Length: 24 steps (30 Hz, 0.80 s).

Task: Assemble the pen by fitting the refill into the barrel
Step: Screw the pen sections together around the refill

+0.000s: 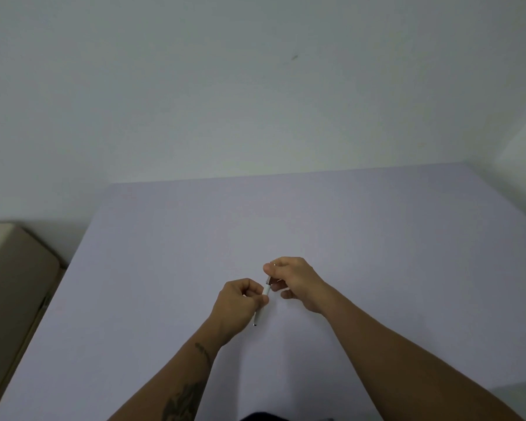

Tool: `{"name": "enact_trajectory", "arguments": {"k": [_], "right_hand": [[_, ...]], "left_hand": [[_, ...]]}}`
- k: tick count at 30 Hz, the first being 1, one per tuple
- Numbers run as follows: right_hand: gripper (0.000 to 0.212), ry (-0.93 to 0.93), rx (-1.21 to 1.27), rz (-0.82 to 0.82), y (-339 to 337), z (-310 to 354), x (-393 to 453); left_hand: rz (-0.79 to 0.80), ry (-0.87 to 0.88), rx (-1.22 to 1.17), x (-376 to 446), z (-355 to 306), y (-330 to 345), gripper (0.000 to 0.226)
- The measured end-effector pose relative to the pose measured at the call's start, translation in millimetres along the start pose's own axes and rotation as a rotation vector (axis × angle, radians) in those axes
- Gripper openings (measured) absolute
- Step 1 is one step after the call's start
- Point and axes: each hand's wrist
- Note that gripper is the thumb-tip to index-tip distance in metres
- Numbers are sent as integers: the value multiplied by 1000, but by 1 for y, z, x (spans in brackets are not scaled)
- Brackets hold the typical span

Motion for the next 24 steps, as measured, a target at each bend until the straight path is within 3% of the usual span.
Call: {"name": "enact_trajectory", "arguments": {"k": [3, 6, 10, 17, 21, 24], "right_hand": [[18, 32, 107, 107, -5, 0, -2], [23, 39, 131, 109, -6, -2, -3], [10, 36, 134, 34, 1, -3, -1], [26, -28, -98, -150, 17, -6, 1], [15, 25, 36, 25, 12, -2, -2], [20, 39, 93, 81, 7, 0, -3]], "left_hand": [[5, 1, -11, 0, 0, -3, 3], [12, 5, -24, -1, -1, -4, 2], [20, 1, -28, -2, -1, -7, 2], [24, 5, -18, -6, 3, -9, 3], [12, -3, -27, -7, 3, -13, 6], [10, -2, -24, -7, 2, -14, 7]]}}
Point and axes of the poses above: each hand's wrist, its own x-axis towards the middle knuckle, its own y-axis out of the palm, z = x × y, and after that the axes turned 13 degrees about y, right-handed
